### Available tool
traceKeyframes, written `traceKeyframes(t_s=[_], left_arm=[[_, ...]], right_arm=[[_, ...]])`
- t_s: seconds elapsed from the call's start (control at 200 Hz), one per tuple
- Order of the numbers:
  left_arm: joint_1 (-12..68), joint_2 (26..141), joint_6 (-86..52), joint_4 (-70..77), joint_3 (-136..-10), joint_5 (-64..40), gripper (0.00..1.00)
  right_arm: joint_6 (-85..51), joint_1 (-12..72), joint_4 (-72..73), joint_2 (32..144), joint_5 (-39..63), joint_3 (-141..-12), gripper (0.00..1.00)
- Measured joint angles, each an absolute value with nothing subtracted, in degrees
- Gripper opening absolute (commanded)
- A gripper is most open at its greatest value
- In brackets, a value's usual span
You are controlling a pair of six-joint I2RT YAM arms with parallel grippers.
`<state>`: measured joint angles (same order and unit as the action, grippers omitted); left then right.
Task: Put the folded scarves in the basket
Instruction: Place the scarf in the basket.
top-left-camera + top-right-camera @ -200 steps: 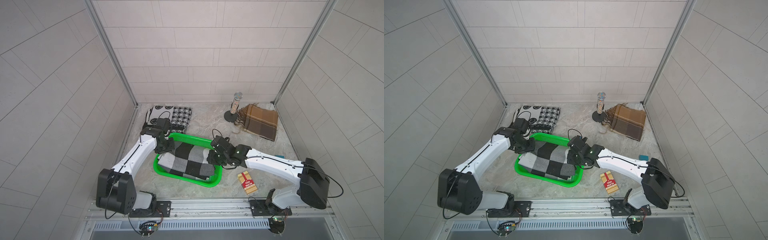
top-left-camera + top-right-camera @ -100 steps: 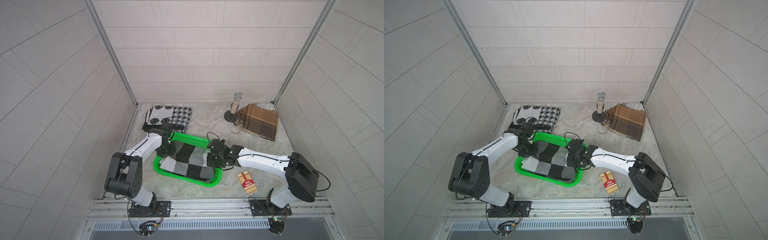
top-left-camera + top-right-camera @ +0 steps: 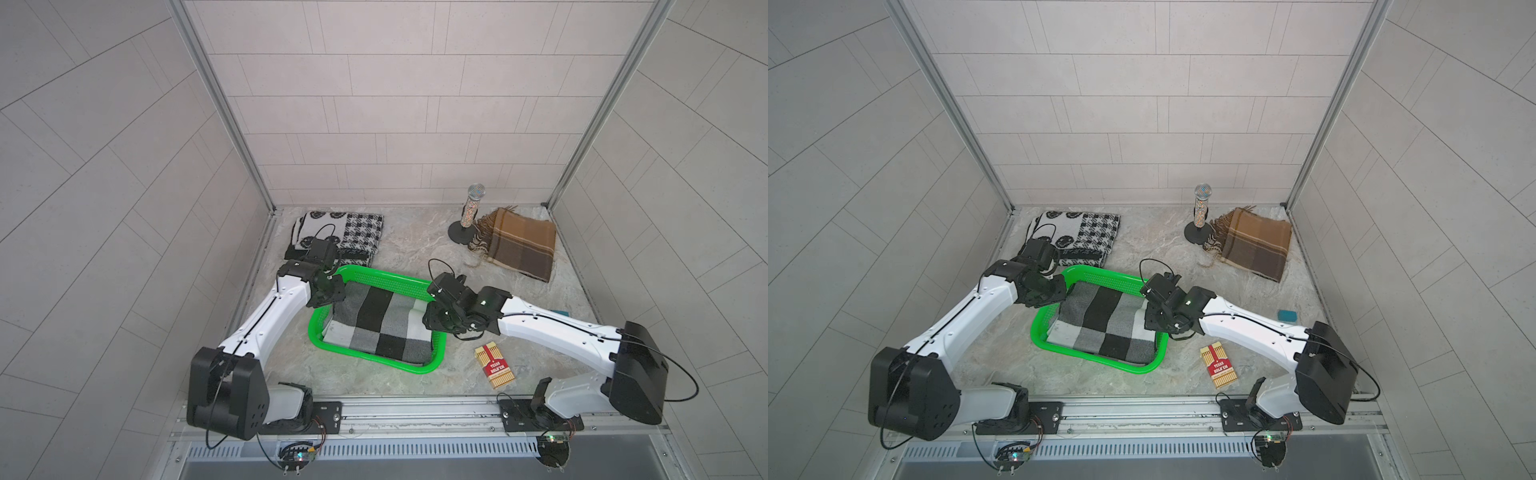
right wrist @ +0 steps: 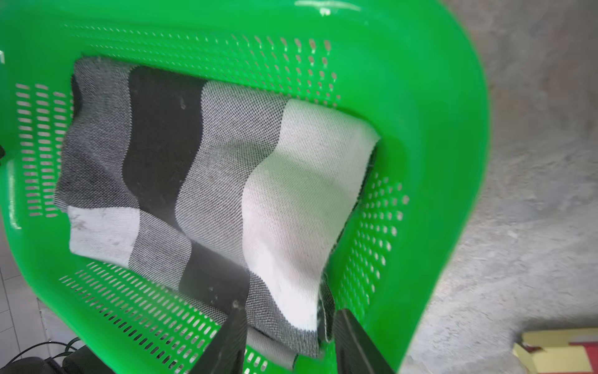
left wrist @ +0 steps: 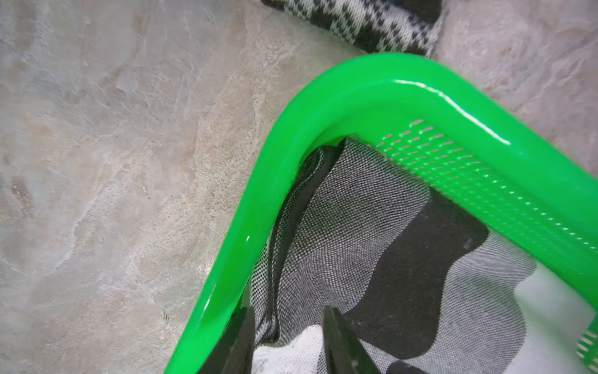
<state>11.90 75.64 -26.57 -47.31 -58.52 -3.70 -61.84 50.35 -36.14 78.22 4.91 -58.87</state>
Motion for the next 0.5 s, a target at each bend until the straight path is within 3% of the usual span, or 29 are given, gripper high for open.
traceKeyframes(t_s=[0.165,0.5], left_arm=[[11.9,76.4,-27.3,-47.0,-59.9,-4.6,0.38],[13.3,80.6,-28.6,-45.2,-62.0,-8.2,0.34]], right_arm=[[-62.2,50.3,-36.2,76.9,3.8,-59.3,0.16],[-62.4,50.7,-32.6,90.3,5.7,-62.6,0.15]])
